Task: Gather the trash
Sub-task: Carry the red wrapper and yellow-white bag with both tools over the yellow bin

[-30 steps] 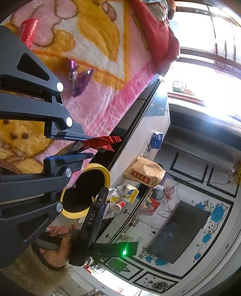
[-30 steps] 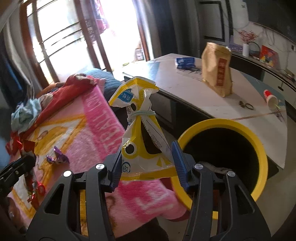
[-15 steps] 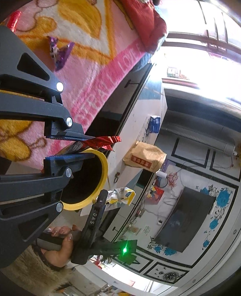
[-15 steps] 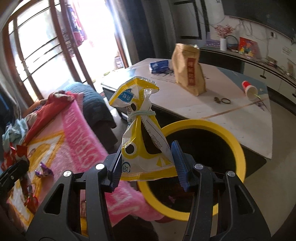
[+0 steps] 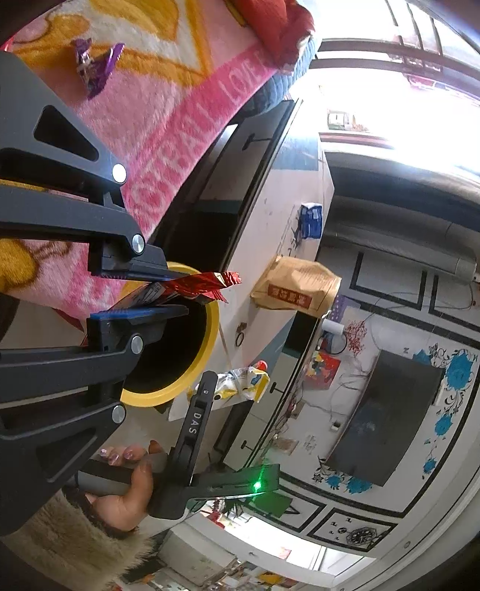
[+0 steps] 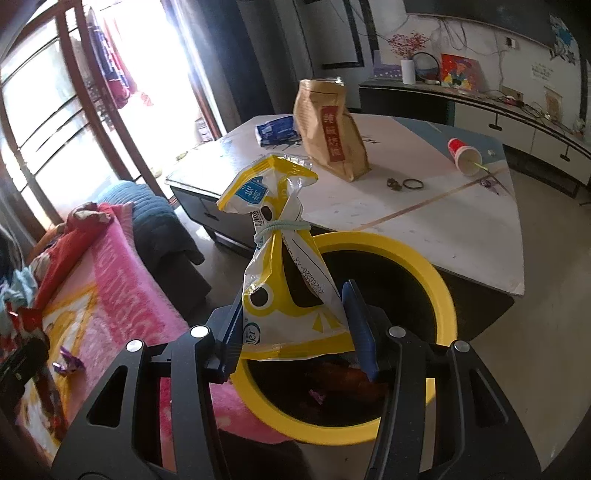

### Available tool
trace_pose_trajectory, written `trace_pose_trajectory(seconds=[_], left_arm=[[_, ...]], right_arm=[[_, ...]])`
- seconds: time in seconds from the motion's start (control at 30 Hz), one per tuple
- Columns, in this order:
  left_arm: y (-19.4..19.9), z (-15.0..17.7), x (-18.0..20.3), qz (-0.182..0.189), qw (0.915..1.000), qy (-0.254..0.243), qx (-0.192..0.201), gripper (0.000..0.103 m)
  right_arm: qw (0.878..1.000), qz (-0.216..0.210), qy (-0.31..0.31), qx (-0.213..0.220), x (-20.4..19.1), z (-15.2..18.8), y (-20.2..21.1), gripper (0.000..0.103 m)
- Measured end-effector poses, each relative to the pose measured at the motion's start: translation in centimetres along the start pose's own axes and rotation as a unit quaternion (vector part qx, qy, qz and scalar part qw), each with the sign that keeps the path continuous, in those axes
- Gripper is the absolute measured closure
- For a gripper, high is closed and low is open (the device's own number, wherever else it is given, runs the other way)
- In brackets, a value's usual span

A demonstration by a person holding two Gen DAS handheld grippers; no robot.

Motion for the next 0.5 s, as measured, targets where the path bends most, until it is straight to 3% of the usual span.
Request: trace_pose_trajectory(seconds=[0.5], left_arm=[[-3.7, 0.4, 1.3, 0.011, 0.9997, -0.013, -0.018, 0.091]], right_arm=[[0.999, 0.017, -0.031, -0.012, 3.0, -0.3, -1.3, 0.061]])
Point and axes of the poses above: each gripper's, at about its wrist camera, not at the fingertips, and y roughly against the way its jaws point, x to its right, z to its underside, the point moved 5 cm from there along -y, roughly the way its jaws point, and after that the axes turned 12 degrees about z, right-handed, at the moved point
